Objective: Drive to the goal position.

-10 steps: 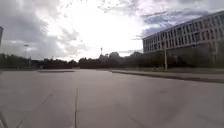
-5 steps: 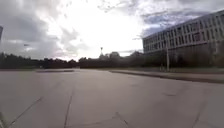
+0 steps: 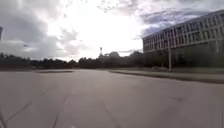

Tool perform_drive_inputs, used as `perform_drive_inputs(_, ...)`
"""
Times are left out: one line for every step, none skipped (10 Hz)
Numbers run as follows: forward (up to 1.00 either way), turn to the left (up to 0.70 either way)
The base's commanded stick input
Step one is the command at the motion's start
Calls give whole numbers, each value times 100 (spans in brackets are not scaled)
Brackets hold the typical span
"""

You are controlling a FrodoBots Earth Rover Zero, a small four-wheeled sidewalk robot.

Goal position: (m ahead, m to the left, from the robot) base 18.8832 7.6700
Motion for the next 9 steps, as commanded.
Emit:
perform_drive_inputs(70, 9)
perform_drive_inputs(70, 16)
perform_drive_inputs(70, 22)
perform_drive_inputs(70, 29)
perform_drive_inputs(70, 35)
perform_drive_inputs(70, 35)
perform_drive_inputs(70, 35)
perform_drive_inputs(70, 35)
perform_drive_inputs(70, 35)
